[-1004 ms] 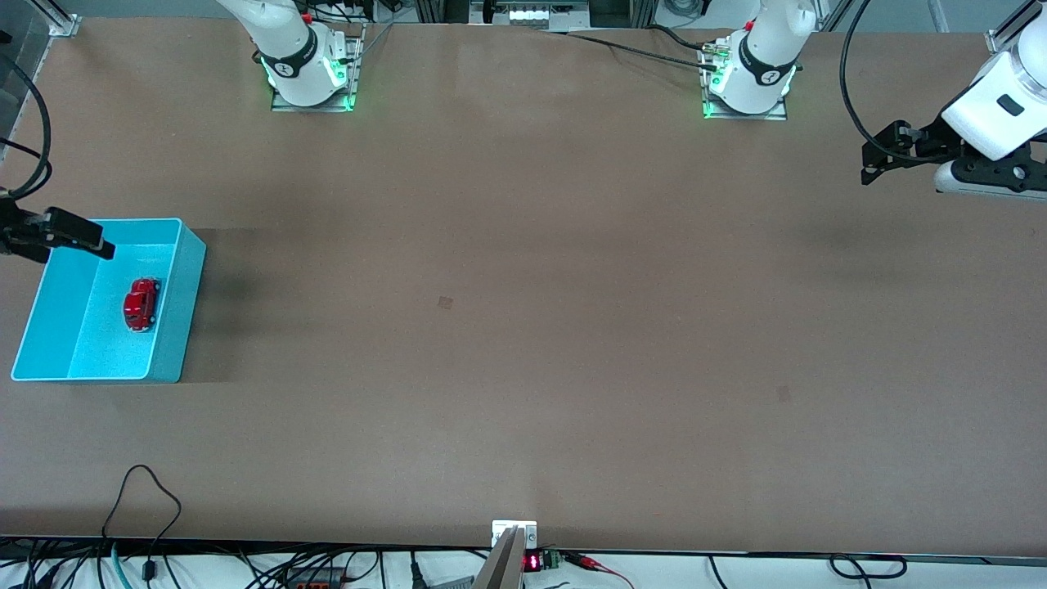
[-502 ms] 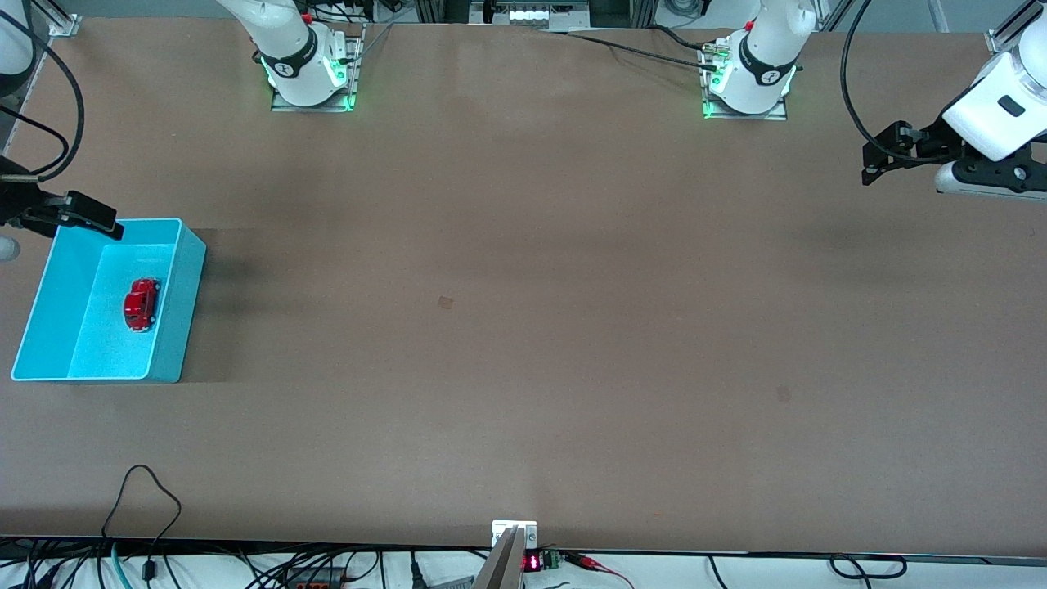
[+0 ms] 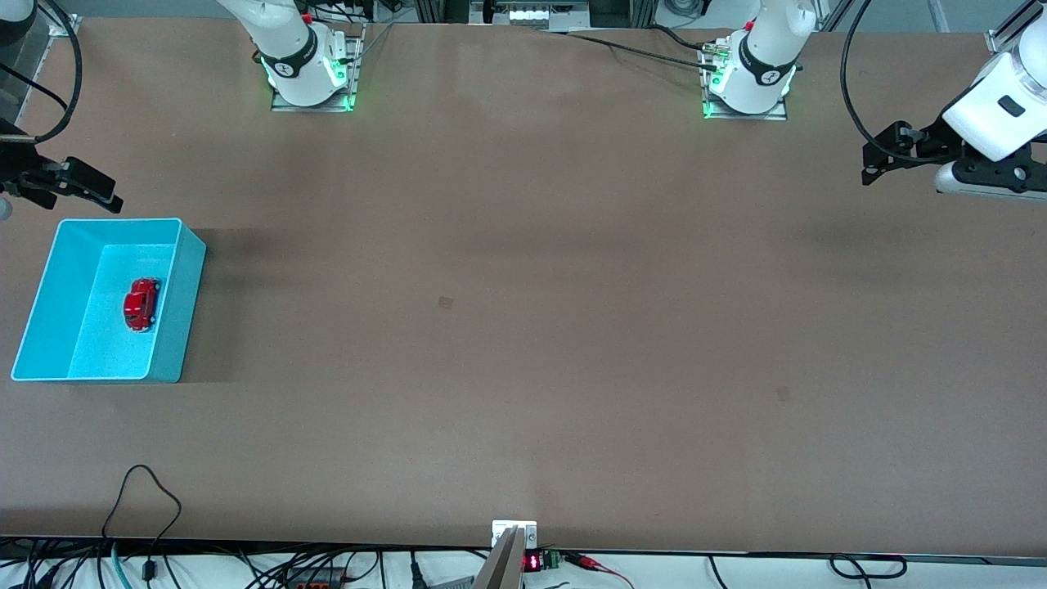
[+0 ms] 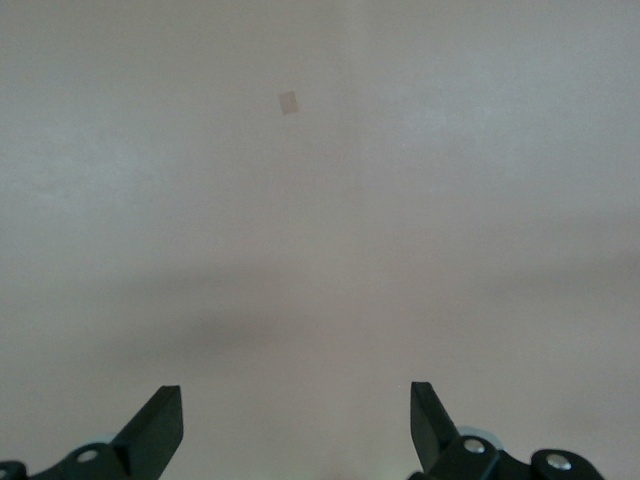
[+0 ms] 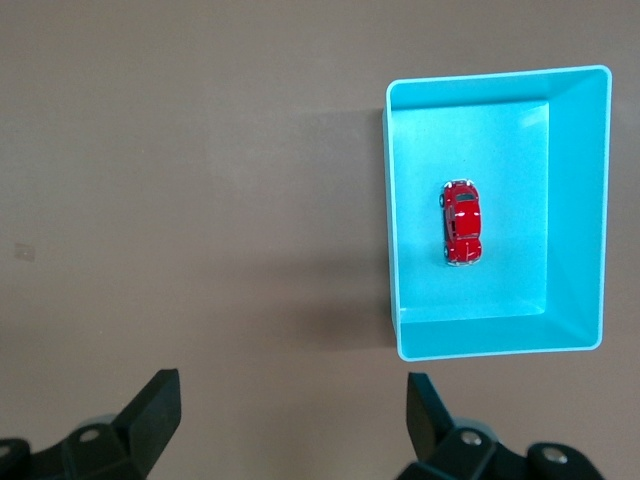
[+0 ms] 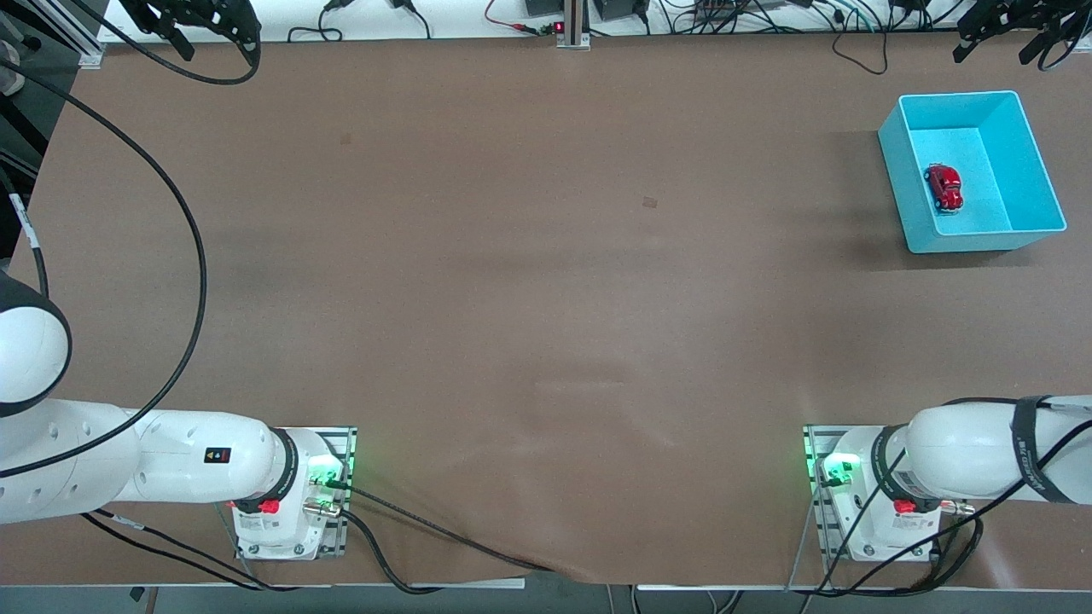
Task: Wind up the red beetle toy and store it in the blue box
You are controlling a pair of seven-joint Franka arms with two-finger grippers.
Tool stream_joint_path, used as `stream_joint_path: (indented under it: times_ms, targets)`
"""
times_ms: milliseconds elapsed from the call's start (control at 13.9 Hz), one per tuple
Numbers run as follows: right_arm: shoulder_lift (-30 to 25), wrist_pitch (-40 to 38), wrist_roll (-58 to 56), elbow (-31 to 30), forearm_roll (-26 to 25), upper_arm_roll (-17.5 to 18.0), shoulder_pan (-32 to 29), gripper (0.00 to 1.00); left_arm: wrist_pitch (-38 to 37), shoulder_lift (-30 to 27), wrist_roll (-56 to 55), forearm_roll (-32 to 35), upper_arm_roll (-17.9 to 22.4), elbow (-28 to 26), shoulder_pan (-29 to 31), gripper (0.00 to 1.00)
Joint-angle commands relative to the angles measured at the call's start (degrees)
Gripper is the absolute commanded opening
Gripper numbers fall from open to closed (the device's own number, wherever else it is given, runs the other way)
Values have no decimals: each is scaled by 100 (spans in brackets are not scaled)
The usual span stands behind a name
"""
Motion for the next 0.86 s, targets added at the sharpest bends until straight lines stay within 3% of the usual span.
stream_joint_path:
  times_ms: [0,789]
  targets:
    - [-82,-129,57,-52,-37,35,-58,100,-88,77,41,-102,0,162,37,100]
    - [-91,-156,118,-43,-54,61,-31,100,-88,77,41,-111,0,162,37,100]
